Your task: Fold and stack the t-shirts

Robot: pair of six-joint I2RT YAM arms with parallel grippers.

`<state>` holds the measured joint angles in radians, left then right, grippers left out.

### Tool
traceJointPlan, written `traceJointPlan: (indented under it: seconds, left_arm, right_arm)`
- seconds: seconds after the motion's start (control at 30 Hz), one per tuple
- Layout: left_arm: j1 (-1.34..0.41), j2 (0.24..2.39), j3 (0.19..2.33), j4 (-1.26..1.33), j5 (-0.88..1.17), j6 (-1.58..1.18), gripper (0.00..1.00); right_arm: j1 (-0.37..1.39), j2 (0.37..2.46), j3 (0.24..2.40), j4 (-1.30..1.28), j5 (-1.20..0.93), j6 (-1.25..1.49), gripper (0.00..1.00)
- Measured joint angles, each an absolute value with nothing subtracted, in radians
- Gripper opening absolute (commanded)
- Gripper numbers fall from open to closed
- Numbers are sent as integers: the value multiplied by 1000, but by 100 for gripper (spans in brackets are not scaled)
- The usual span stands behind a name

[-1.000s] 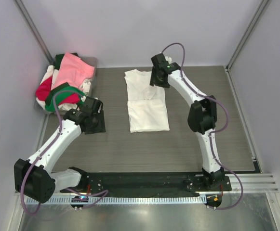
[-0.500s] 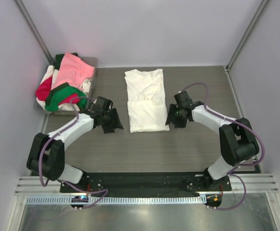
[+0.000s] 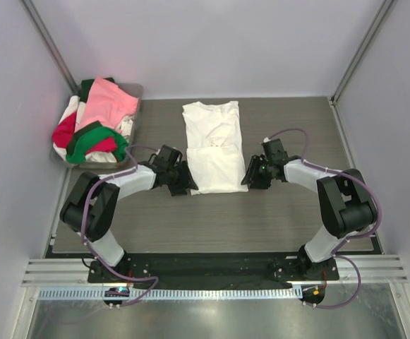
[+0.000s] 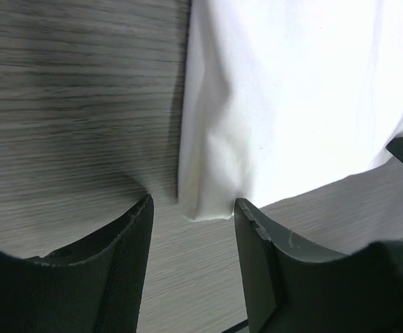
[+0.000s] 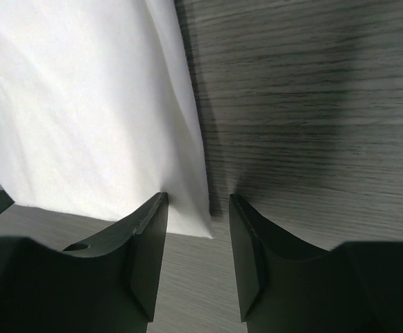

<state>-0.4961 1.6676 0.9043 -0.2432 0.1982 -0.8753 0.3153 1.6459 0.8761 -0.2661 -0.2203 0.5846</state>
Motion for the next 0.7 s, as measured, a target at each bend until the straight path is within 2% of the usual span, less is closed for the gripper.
traceJointPlan:
  seconds: [0.33,0.5,0.63,0.7]
  left_arm:
    - [-511,1697,876,-142,203,-914,34]
    - [-512,1695,857,-106,204,-920,33]
    - [-514,1683,840,-86,202,-921,41]
    - [-517,1665,826,-85,196,-921,41]
  right_arm:
    - [293,1645,836,-188,-279,583,40]
    - [290,1645,821,-159,-298,587,38]
    - [290,1645,813,-144,-309,593,40]
    - [290,1645,812,-140,-313,597,41]
